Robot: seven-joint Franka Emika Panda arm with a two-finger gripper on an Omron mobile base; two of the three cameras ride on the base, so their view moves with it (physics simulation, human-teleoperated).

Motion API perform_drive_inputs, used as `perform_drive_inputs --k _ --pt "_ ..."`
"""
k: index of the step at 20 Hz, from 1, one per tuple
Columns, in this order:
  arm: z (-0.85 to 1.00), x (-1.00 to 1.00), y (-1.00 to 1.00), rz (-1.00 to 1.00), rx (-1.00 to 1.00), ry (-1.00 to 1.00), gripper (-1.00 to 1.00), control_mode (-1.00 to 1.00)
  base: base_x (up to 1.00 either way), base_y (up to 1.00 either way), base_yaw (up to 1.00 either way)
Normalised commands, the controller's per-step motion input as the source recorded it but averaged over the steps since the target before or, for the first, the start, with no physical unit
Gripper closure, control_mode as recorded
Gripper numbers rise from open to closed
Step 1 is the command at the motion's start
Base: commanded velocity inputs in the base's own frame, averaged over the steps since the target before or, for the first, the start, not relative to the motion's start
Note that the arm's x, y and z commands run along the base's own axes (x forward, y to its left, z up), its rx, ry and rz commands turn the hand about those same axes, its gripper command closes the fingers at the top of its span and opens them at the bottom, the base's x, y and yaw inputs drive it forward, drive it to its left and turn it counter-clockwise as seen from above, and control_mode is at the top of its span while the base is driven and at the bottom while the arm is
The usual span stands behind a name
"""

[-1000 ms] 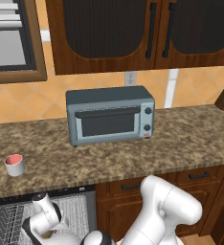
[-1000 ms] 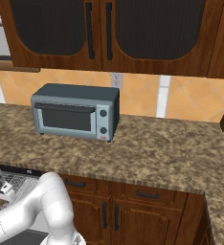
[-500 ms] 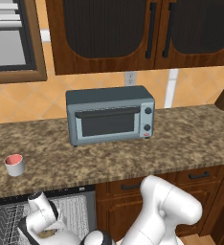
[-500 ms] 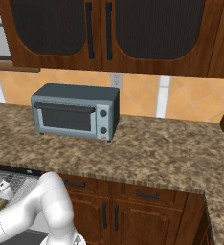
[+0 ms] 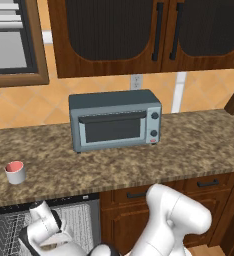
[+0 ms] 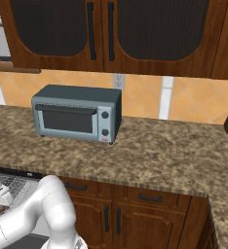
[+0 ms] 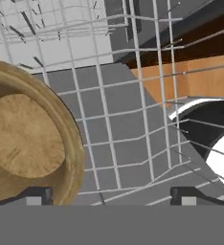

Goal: Pick up the cup and bowl from the counter, place them in the dishwasher, and close the dishwasher door.

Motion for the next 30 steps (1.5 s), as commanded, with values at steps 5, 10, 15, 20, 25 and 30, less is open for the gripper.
perform_drive_inputs --k 5,10,15,20,25,30 --pt "0.43 -0.36 0.29 0.20 0.00 -0.05 -1.00 -1.00 0.00 0.00 0.00" --pt "0.53 -0.30 0.16 0.16 0.00 -0.24 -1.00 -1.00 0.00 0.00 0.00" --pt "1.00 0.02 0.02 0.05 0.02 -0.21 -1.00 -1.00 0.00 0.00 0.00" --pt "1.00 0.12 0.00 0.00 0.08 -0.13 -1.00 -1.00 0.00 0.00 0.00" --pt "1.00 0.08 -0.01 0.00 0.14 -0.08 -1.00 -1.00 0.00 0.00 0.00" --pt "0.98 0.02 -0.15 0.00 0.25 -0.10 -1.00 -1.00 0.00 0.00 0.00"
